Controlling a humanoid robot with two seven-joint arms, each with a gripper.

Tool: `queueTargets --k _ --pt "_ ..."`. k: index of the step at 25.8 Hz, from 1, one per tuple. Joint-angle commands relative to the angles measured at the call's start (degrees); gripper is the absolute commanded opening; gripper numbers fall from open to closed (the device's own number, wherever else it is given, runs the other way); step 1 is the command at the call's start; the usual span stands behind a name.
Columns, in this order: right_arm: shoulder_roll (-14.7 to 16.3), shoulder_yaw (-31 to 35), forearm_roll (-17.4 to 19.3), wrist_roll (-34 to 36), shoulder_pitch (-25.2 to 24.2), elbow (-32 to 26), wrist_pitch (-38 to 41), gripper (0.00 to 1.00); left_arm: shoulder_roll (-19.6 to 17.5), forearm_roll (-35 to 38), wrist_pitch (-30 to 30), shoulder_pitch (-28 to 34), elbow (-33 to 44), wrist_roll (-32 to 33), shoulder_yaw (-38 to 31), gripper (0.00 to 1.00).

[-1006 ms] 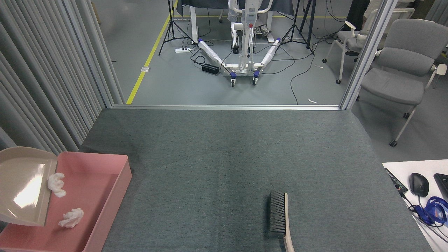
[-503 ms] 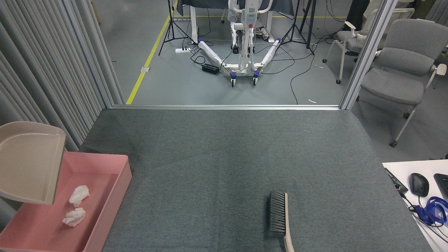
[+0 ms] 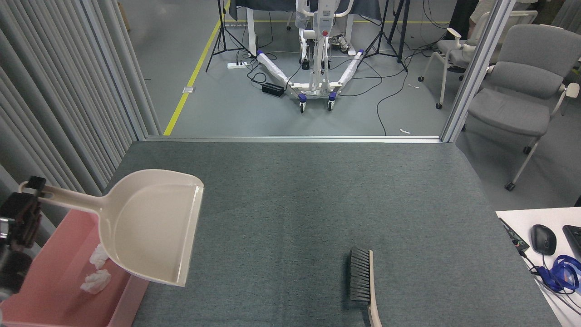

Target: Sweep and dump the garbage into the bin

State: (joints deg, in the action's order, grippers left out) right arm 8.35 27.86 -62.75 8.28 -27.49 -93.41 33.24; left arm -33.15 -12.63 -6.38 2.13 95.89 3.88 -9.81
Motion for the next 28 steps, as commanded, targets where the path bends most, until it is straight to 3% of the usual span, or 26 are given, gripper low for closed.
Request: queueTargets --k 1,10,18,28 --pt "0.0 0.0 0.0 -0.1 -0.1 -0.1 0.0 0.98 7.0 5.2 0.4 3.3 3.1 -0.1 2.2 0.0" --pt "0.0 0.0 0.0 -0.1 -0.4 -0.1 0.3 0.98 11.7 13.2 -0.1 3.0 3.1 -0.3 5.6 0.0" --pt "0.0 -0.1 -0.1 -0.1 -0.4 -0.1 0.3 0.98 21.6 27.6 -1.2 1.6 2.7 -0.2 13.4 0.0" --pt "-0.7 -0.2 -0.1 -0.1 -0.4 -0.2 0.3 0.98 29.1 32.8 -2.3 0.3 -3.3 -0.3 14.9 0.0"
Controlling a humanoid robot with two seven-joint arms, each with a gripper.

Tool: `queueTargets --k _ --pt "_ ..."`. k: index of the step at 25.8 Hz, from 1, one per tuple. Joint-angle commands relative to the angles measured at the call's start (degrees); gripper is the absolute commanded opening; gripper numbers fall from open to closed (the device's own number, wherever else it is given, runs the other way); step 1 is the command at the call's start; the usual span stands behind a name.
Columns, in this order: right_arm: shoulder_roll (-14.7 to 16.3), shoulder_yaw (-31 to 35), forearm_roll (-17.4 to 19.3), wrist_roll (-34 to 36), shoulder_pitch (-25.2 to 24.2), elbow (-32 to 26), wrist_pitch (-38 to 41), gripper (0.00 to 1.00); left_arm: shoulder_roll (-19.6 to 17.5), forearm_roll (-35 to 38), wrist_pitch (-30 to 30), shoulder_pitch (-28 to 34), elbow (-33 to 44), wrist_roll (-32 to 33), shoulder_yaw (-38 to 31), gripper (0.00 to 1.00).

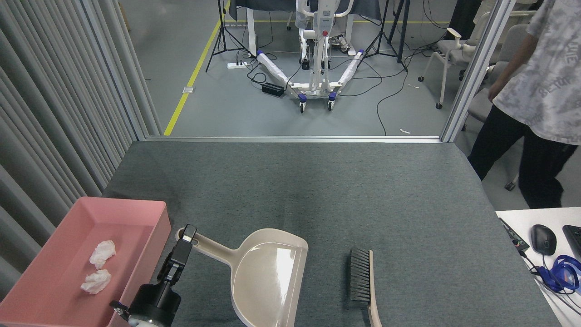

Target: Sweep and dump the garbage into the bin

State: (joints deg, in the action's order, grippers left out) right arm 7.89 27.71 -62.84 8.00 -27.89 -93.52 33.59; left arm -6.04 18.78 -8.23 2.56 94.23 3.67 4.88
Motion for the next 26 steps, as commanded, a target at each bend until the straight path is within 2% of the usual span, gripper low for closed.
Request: queueTargets --k 1,5,10,17,26 --pt "-0.2 0.0 0.0 0.2 0.0 -0.2 0.0 0.98 2.7 1.6 -0.7 -0.1 -1.9 0.0 0.2 0.0" --pt "-0.4 -0.1 0.0 0.2 0.0 -0.2 0.0 0.98 7.1 1.9 -0.6 -0.5 -2.7 -0.1 0.1 0.0" --pt "-1.1 -0.4 -0.1 0.1 0.1 -0.2 0.0 0.98 9.4 3.9 -1.0 -0.7 -4.6 -0.4 0.0 0.0" --pt "-1.0 -0.4 -0.1 0.2 0.1 -0.2 0.1 0.98 9.5 4.2 -2.2 -1.9 -9.9 -2.6 -0.7 0.0" --pt "-1.0 -0.4 -0.1 0.2 0.0 -0.2 0.3 0.98 9.8 3.9 -2.3 -3.6 -10.6 -2.8 -5.3 0.0"
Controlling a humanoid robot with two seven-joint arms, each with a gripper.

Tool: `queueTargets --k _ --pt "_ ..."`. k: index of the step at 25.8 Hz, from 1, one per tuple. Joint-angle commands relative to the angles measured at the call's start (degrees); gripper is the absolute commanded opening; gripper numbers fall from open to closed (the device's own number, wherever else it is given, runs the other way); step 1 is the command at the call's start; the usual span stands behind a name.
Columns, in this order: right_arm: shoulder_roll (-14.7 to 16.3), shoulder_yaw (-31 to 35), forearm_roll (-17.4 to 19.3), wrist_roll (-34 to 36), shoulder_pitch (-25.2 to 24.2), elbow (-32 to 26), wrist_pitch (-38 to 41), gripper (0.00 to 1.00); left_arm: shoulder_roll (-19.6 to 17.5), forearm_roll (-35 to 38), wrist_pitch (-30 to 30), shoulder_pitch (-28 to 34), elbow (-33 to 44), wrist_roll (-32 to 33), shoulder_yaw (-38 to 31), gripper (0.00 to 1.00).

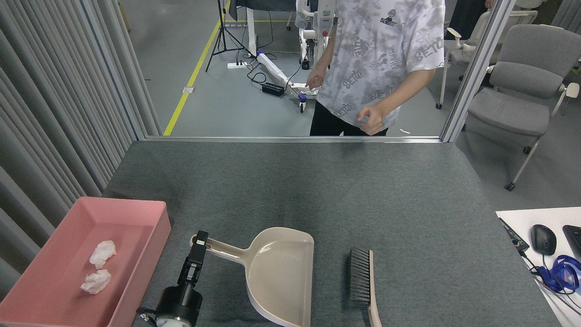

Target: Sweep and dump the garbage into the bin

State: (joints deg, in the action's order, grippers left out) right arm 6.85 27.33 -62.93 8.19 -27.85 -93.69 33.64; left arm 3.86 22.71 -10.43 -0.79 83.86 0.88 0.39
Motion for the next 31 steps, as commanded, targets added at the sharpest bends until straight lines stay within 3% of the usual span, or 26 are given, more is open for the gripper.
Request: queueTargets --k 1,2,3,4,14,15,16,17,27,31 --pt "0.0 0.0 0.0 0.0 0.0 0.0 0.3 0.98 -0.3 0.0 -0.1 -0.3 -0.3 0.0 -0.9 0.0" --pt "0.0 0.0 0.0 0.0 0.0 0.0 0.4 0.98 -0.1 0.1 0.2 -0.2 -0.5 0.0 -1.0 0.06" --pt "0.0 0.0 -0.1 0.0 0.0 0.0 0.4 0.98 0.0 0.1 0.5 -0.3 -1.1 -0.1 -1.2 0.22" --pt "0.0 0.0 0.0 0.0 0.0 0.0 0.4 0.98 -0.1 0.1 -0.1 -0.1 -1.4 -0.1 -1.4 0.27" --pt "0.0 0.0 0.0 0.0 0.0 0.0 0.4 0.98 -0.1 0.1 -0.2 0.3 -1.5 -0.2 -1.6 0.3" --pt "0.0 0.0 0.0 0.0 0.0 0.0 0.4 0.98 -0.1 0.2 0.1 0.3 -1.5 -0.3 -1.7 0.51" --pt "0.0 0.0 0.0 0.0 0.0 0.0 0.4 0.98 -0.1 0.2 0.2 0.3 -1.5 -0.7 -1.8 0.9" --pt "0.0 0.0 0.0 0.0 0.0 0.0 0.4 0.98 -0.1 0.2 0.3 0.4 -1.4 -1.3 -1.9 1.0" --pt "0.0 0.0 0.0 -0.1 0.1 -0.2 0.4 0.98 -2.4 2.4 0.1 1.4 -0.5 -1.8 -2.2 1.0" --pt "-0.1 0.0 -0.1 -0.1 0.0 -0.8 0.4 0.98 -2.9 21.8 -0.3 4.3 0.3 -1.8 -2.2 1.0"
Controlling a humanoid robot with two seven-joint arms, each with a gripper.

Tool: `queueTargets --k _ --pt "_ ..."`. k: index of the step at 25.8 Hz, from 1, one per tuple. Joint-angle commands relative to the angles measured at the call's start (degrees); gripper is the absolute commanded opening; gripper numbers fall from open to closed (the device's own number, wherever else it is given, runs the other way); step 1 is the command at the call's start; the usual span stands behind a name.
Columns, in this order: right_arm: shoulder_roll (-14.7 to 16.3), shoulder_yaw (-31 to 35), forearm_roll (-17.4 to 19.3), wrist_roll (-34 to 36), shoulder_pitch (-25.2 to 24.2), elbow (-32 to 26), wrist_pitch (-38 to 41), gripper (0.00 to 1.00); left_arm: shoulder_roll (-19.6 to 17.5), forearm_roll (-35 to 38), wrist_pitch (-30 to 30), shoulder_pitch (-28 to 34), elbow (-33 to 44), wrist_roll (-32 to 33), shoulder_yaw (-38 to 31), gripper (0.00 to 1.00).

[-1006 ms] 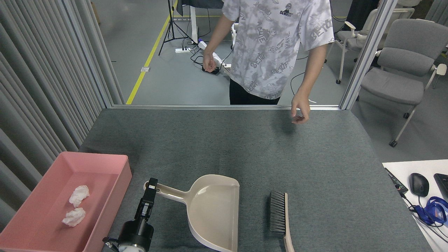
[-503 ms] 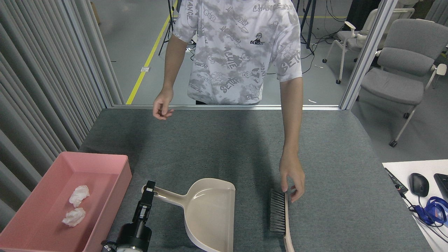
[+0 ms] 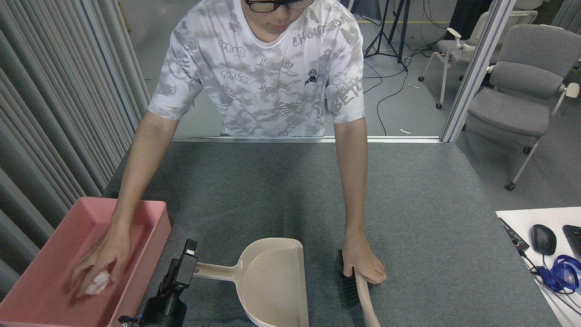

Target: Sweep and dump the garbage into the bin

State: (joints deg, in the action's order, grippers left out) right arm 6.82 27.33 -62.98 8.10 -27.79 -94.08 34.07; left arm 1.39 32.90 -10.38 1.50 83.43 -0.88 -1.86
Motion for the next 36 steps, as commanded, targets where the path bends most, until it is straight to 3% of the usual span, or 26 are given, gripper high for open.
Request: queueTargets --k 1,3,8,13,18,21,32,36 --pt "0.0 -0.1 0.0 0.0 -0.1 -0.5 -0.1 0.98 -0.5 15.5 -0.3 3.3 2.5 -0.1 -0.1 1.0" --pt "0.0 -0.1 -0.1 0.0 -0.1 -0.7 -0.1 0.98 -0.9 20.0 -0.3 5.6 6.0 0.0 0.0 1.0" --pt "0.0 -0.1 -0.1 0.0 -0.1 -1.4 -0.1 0.98 -6.3 23.8 -0.1 10.4 11.9 -0.6 -0.9 1.0" --pt "0.1 -0.2 -0.7 2.6 -0.2 -2.3 -0.2 0.98 -6.7 33.0 -0.6 14.3 15.6 -2.3 -3.0 1.0" --pt "0.6 -0.8 -8.0 9.1 -3.0 -4.3 -0.5 0.98 -7.1 36.7 -2.6 15.2 15.6 -4.4 -3.1 1.0" --pt "0.6 -0.7 -8.6 10.7 -3.8 -4.3 -1.0 0.98 -7.2 42.2 -2.6 15.2 15.7 -6.5 -3.2 1.0" --pt "0.4 -1.1 -8.8 10.7 -4.5 -4.6 -4.4 0.98 -7.0 42.8 -3.0 15.8 15.8 -11.7 -6.8 1.0" --pt "0.1 -1.0 -8.8 10.4 -3.7 -4.2 -4.7 0.98 -6.6 41.2 -10.7 17.2 15.7 -11.4 -12.1 1.0"
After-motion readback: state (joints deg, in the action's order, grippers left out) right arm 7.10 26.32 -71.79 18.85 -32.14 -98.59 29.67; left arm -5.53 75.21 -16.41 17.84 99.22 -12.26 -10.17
